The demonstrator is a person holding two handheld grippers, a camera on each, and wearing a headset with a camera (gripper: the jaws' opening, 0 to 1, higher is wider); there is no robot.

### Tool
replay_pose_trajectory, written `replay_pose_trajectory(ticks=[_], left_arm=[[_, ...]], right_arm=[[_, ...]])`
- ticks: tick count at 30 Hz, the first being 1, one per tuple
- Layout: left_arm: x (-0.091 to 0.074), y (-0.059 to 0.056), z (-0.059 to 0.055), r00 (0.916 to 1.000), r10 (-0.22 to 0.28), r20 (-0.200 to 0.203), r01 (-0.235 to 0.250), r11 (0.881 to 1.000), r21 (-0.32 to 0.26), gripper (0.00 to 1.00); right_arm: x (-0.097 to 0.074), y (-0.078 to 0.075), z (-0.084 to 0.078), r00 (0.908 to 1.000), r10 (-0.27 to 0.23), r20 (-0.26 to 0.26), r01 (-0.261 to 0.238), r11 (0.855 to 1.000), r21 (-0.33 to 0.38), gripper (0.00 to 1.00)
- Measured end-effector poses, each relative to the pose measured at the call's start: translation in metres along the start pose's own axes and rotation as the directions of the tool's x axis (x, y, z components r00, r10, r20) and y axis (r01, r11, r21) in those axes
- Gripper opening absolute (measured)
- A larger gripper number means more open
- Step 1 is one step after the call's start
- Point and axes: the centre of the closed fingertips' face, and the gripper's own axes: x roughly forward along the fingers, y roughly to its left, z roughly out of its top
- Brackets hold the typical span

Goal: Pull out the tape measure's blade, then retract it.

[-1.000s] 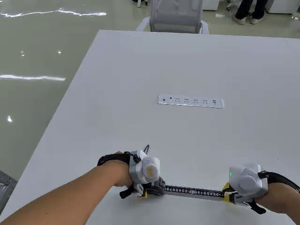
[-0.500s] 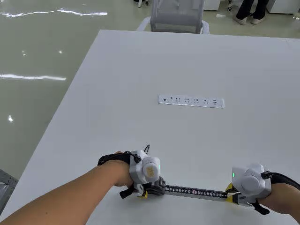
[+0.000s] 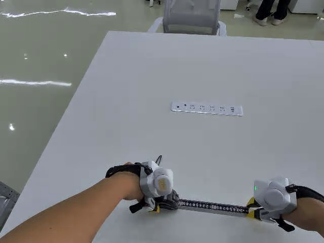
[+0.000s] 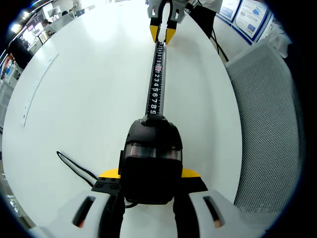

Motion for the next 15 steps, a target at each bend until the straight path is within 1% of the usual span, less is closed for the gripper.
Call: replay_pose_trajectory(ticks=[3,9,15], left_arm=[[-0.0001,-0.0002,0.0002,1.0000,0.000,-0.001,0.000,1.000,0.000,0.34],[0.0004,0.0001,0.0002,1.0000,0.000,-0.001,0.000,1.000,0.000,0.34],[0.0002,0.0000,0.0003,1.0000,0.000,0.000,0.000,1.000,0.001,0.34]], right_arm=[[0.0008,-0.0008,-0.0036,1.0000,-0.002,-0.003,0.002,1.000,0.004,0.10],[-0.0052,0.0013,-0.0034,1.0000,-0.003,-0.003,0.003,1.000,0.007,0.10],[-0.0046,-0.0002,-0.0068,1.0000,-0.005,-0.004,0.005,1.000,0.012,0.10]])
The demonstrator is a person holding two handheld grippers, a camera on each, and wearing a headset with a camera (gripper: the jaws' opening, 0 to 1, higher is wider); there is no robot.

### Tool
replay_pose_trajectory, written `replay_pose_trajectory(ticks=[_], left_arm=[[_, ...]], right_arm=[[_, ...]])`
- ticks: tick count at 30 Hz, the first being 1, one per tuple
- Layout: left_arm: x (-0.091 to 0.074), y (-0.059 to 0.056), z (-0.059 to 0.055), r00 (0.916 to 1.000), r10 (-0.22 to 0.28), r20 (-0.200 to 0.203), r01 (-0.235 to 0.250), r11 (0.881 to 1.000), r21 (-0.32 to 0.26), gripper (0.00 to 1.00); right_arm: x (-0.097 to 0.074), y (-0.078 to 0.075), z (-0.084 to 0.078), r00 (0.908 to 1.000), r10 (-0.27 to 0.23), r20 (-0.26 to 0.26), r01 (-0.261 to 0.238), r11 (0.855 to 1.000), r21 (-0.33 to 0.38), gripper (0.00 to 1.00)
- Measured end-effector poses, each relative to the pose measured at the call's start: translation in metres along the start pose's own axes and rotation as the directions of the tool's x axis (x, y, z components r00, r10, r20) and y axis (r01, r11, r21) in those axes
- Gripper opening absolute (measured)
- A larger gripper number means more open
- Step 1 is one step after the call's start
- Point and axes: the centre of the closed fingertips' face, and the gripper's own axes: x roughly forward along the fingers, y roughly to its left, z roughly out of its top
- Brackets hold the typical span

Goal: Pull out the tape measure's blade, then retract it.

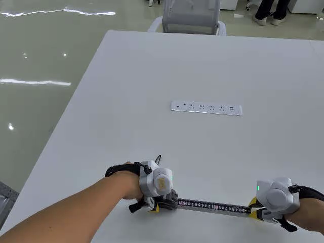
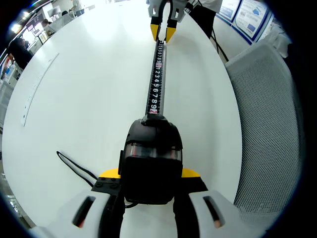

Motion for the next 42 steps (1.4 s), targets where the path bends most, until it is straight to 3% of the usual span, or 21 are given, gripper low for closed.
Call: replay_pose_trajectory(ticks=[42], left_arm=[[0.000,0.000,-0.001,1.0000,0.002,-0.002,-0.002,1.000,-0.008,0.34]], right_arm=[[-0.006,-0.001,-0.011,0.9999,-0.007,0.015,0.007,1.000,0.015,0.11]])
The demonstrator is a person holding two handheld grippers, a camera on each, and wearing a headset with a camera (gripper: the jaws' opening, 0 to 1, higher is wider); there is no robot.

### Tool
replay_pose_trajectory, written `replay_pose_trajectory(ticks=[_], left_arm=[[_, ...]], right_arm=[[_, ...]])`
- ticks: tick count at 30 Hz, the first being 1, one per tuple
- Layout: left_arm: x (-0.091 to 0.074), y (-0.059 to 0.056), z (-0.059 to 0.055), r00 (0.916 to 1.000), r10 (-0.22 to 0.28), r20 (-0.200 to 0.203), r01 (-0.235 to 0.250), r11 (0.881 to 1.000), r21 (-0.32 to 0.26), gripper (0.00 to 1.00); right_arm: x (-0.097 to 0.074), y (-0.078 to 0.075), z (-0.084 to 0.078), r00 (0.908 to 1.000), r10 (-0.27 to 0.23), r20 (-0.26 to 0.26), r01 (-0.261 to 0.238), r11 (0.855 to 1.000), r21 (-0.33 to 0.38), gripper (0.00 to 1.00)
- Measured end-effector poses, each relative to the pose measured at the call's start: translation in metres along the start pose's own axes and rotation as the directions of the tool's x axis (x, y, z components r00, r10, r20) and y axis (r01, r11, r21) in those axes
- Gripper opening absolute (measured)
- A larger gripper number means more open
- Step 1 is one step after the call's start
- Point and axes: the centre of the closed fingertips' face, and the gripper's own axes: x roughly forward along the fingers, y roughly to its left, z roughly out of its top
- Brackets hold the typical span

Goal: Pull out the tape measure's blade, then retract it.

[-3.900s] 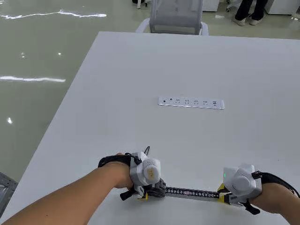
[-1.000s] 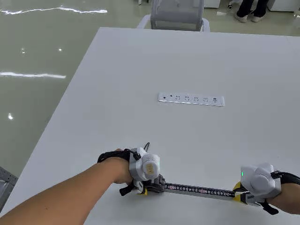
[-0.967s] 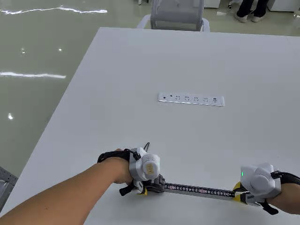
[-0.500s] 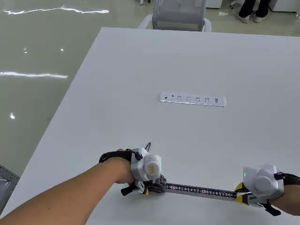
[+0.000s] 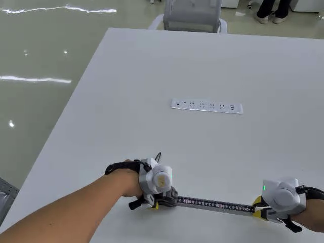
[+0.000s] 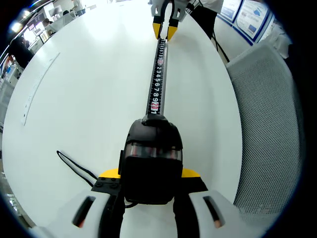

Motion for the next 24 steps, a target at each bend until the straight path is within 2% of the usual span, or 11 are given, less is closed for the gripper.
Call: replay_pose_trajectory(ticks=[9,19,24], left_arm=[[-0.0006,-0.0003,0.0006,1.0000,-0.001,-0.004,0.001,1.000,0.000,0.34],[-0.0003,0.0000,0.0003,1.0000,-0.001,-0.007,0.001,1.000,0.002,0.34],[-0.0001,0.0001,0.0001,1.0000,0.000,-0.006,0.000,1.000,0.002,0.34]], right_arm=[[0.0014,0.0001,0.0018,0.9997,0.001,0.023,-0.001,1.000,0.022,0.12],[0.0021,-0.0009,0.0026,0.9983,-0.024,0.052,0.021,0.998,0.056,0.13],[0.0027,-0.0004,0.0035,0.9979,-0.030,0.058,0.028,0.999,0.036,0.13]])
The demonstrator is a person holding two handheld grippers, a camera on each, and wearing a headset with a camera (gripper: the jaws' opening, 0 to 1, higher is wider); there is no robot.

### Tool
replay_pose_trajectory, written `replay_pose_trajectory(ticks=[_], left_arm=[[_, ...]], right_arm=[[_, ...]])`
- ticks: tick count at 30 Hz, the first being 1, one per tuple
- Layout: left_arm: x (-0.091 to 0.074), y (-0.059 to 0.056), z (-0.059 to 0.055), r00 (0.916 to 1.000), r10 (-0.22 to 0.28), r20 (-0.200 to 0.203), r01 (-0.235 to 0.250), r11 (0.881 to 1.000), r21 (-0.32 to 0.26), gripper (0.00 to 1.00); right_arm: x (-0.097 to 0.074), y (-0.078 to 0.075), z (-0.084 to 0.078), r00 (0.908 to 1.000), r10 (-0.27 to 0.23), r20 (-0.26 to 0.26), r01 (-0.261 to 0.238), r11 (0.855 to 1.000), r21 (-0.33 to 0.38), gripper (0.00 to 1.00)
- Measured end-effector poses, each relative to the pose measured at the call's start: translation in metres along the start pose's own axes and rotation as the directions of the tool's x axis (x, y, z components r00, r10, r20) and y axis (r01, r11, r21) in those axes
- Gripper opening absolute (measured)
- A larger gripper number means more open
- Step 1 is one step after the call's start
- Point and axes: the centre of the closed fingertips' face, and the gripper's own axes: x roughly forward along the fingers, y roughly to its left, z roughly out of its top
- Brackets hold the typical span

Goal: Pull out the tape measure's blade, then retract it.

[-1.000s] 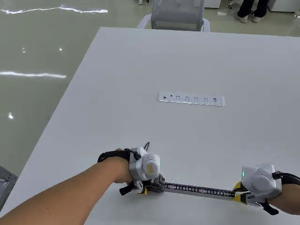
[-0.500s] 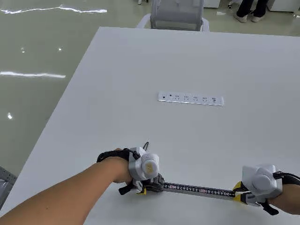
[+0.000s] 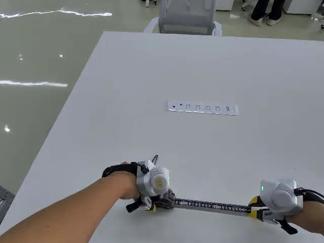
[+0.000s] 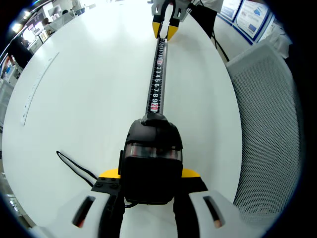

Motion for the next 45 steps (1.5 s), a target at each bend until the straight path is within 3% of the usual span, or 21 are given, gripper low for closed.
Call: replay_pose_trajectory(ticks=[3,4,5,6,8,13,15,19,26,29,30,34,37,39,42,45], left_arm=[[0.000,0.000,0.000,1.0000,-0.001,0.000,0.001,1.000,0.001,0.34],[0.000,0.000,0.000,1.0000,-0.001,-0.001,0.001,1.000,0.000,0.34],[0.000,0.000,0.000,1.0000,-0.002,-0.001,0.002,1.000,0.000,0.34],[0.000,-0.001,0.000,1.0000,-0.001,-0.002,0.001,1.000,0.001,0.34],[-0.001,-0.001,0.000,1.0000,0.000,-0.001,0.000,1.000,0.000,0.34],[-0.001,-0.001,0.000,1.0000,-0.006,-0.002,0.006,1.000,-0.003,0.34],[0.000,-0.001,0.000,1.0000,-0.007,-0.004,0.007,1.000,-0.003,0.34],[-0.001,-0.001,0.001,1.0000,-0.006,0.000,0.006,1.000,-0.003,0.34],[-0.001,-0.001,0.000,1.0000,-0.004,-0.003,0.004,1.000,-0.001,0.34],[-0.001,-0.002,0.000,1.0000,-0.005,-0.003,0.005,1.000,-0.001,0.34],[-0.001,-0.002,0.000,1.0000,-0.005,-0.003,0.005,1.000,-0.001,0.34],[-0.001,-0.001,0.001,1.0000,-0.004,-0.002,0.004,1.000,-0.002,0.34],[-0.001,-0.002,0.001,1.0000,-0.003,0.000,0.003,1.000,-0.003,0.34],[-0.001,-0.002,0.001,1.0000,-0.002,0.002,0.002,1.000,-0.004,0.34],[-0.001,-0.002,0.001,1.0000,-0.001,0.003,0.001,1.000,-0.004,0.34],[-0.001,-0.003,0.001,1.0000,-0.001,0.003,0.001,1.000,-0.004,0.34]], right_arm=[[-0.002,0.000,0.001,0.9999,-0.003,0.012,0.003,1.000,0.008,0.14],[-0.001,-0.002,-0.004,0.9996,-0.022,-0.019,0.023,0.999,0.033,0.15],[-0.001,-0.004,-0.014,0.9962,-0.035,-0.080,0.037,0.999,0.024,0.18],[0.001,-0.007,-0.016,0.9951,-0.056,-0.082,0.056,0.998,-0.001,0.23],[-0.002,-0.013,-0.008,0.9950,-0.098,-0.019,0.098,0.994,0.049,0.29],[-0.015,-0.023,-0.011,0.9899,-0.141,-0.008,0.142,0.986,0.084,0.41],[-0.018,-0.023,-0.012,0.9899,-0.142,-0.006,0.141,0.982,0.126,0.46],[-0.024,-0.026,-0.015,0.9856,-0.169,0.004,0.164,0.962,0.217,0.66],[-0.029,-0.019,-0.010,0.9798,-0.187,0.070,0.160,0.945,0.286,0.94],[-0.033,-0.018,-0.010,0.9760,-0.204,0.077,0.175,0.944,0.281,0.96],[-0.034,-0.019,-0.009,0.9739,-0.212,0.082,0.180,0.940,0.291,0.98],[-0.042,-0.023,-0.008,0.9626,-0.247,0.112,0.184,0.898,0.399,1.00],[-0.051,-0.028,-0.005,0.9417,-0.300,0.152,0.210,0.878,0.431,1.00],[-0.058,-0.031,0.000,0.9194,-0.349,0.181,0.239,0.862,0.446,1.00],[-0.064,-0.033,0.000,0.8941,-0.400,0.201,0.274,0.844,0.461,1.00],[-0.071,-0.038,0.000,0.8547,-0.470,0.219,0.328,0.817,0.474,1.00]])
